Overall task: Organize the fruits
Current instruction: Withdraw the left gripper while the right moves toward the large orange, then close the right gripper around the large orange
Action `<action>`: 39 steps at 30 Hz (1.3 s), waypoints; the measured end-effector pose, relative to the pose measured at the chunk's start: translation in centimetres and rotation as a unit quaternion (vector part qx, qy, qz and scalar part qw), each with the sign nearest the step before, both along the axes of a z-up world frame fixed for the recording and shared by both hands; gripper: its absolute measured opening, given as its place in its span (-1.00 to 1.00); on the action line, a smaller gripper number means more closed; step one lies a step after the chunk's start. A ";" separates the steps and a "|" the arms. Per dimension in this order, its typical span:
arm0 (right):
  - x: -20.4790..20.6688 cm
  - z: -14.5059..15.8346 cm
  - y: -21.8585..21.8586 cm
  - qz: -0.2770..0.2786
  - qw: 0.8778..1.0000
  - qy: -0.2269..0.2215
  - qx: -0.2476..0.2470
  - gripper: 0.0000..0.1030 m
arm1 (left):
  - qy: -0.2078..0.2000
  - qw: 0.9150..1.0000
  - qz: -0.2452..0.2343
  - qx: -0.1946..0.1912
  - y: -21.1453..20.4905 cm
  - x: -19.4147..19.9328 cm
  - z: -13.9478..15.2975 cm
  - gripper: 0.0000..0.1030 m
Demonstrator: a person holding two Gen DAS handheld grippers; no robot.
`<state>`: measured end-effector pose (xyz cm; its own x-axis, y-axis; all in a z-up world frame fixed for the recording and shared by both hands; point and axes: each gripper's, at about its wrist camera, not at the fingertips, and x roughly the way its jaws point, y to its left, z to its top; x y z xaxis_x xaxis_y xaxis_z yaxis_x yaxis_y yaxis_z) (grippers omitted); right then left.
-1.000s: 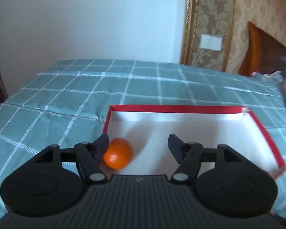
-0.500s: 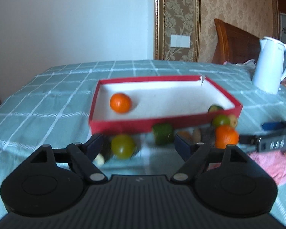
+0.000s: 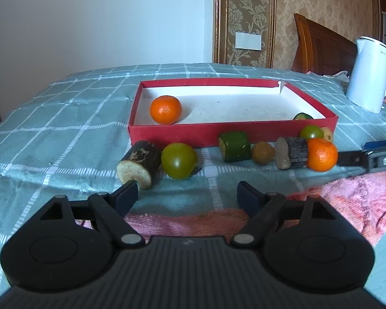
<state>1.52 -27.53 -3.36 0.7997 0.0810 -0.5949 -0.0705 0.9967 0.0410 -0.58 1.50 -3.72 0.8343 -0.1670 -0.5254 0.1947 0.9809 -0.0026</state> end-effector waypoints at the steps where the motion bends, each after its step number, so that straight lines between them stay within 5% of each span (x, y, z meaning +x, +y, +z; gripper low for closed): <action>1: -0.4 0.2 -0.2 0.015 1.000 -0.011 0.017 1.00 | -0.001 1.000 0.000 -0.003 0.1 0.0 0.0 0.64; 4: -1.7 0.6 -0.1 0.063 0.996 -0.036 0.047 1.00 | 0.001 1.000 0.005 -0.007 0.4 0.0 -0.2 0.80; 11: -3.4 1.3 3.1 0.098 0.992 -0.078 -0.016 0.99 | 0.000 1.000 0.000 -0.006 0.3 0.0 -0.3 0.86; 18: -1.9 0.9 4.6 0.131 0.990 -0.047 -0.011 0.16 | 0.009 1.000 0.001 -0.022 0.8 0.3 -0.3 1.00; 25: -0.7 0.4 5.7 0.145 0.989 -0.031 -0.027 0.15 | 0.009 1.000 0.000 -0.027 0.9 0.3 -0.3 1.00; 29: -0.4 0.3 6.0 0.152 0.988 -0.024 -0.027 -0.14 | 0.010 1.000 0.000 -0.025 0.8 0.3 -0.4 1.00; 39: -1.1 0.8 5.6 0.138 0.990 -0.041 0.001 -0.16 | 0.010 1.000 0.001 -0.025 0.7 0.3 -0.4 1.00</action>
